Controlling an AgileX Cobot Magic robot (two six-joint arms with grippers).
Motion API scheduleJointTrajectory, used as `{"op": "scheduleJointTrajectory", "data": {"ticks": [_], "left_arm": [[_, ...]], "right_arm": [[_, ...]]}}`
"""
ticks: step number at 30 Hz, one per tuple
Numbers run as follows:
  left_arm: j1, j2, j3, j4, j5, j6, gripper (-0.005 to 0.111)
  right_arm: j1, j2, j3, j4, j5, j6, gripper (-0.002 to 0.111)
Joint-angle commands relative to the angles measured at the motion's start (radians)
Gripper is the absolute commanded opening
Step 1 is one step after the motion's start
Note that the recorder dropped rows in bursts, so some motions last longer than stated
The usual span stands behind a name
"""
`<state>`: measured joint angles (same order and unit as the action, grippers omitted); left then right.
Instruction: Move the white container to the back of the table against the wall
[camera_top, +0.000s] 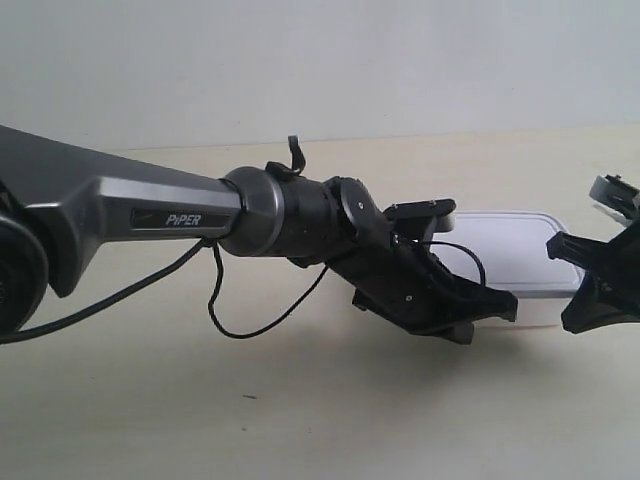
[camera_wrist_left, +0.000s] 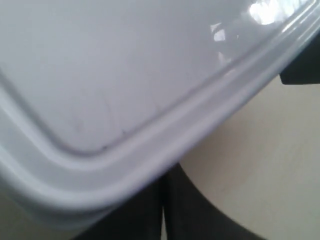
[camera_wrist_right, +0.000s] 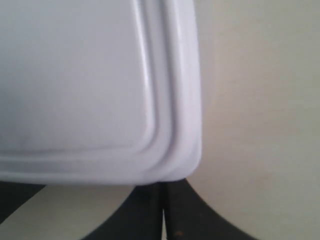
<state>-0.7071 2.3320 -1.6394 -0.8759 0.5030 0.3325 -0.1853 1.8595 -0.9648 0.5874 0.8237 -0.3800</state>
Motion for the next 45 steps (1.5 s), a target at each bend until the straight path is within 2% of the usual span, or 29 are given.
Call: {"op": "scheduleJointTrajectory", "data": {"ticks": [1,8,12,19,25,31,35,45], "left_arm": [[0.013,0.000,-0.037,0.012,-0.020,0.001,0.000],[0.046,0.033,-0.099,0.037,-0.051,0.001,0.000],[0.066,0.068,-0.157,0.041,-0.018,0.001,0.000],[0.070,0.087,-0.204,0.063,-0.021,-0.002,0.000],[0.083,0.109,-0.231,0.065,-0.066,-0.019,0.000],[0.097,0.160,-0.315,0.091,-0.078,-0.045,0.000],[0.099,0.164,-0.321,0.104,-0.130,-0.048,0.000],[0.128,0.181,-0.355,0.143,-0.167,-0.057,0.000]], "right_arm": [[-0.007,0.030,-0.051,0.008,-0.008,-0.013,0.000],[-0.007,0.083,-0.126,0.030,0.000,-0.021,0.000],[-0.007,0.107,-0.163,0.069,0.000,-0.048,0.000],[-0.004,0.176,-0.256,0.069,0.033,-0.048,0.000],[-0.001,0.216,-0.331,0.109,0.061,-0.072,0.000],[-0.001,0.260,-0.414,0.121,0.070,-0.072,0.000],[-0.001,0.312,-0.459,0.192,0.076,-0.117,0.000],[0.105,0.393,-0.590,0.199,0.062,-0.116,0.000]]}}
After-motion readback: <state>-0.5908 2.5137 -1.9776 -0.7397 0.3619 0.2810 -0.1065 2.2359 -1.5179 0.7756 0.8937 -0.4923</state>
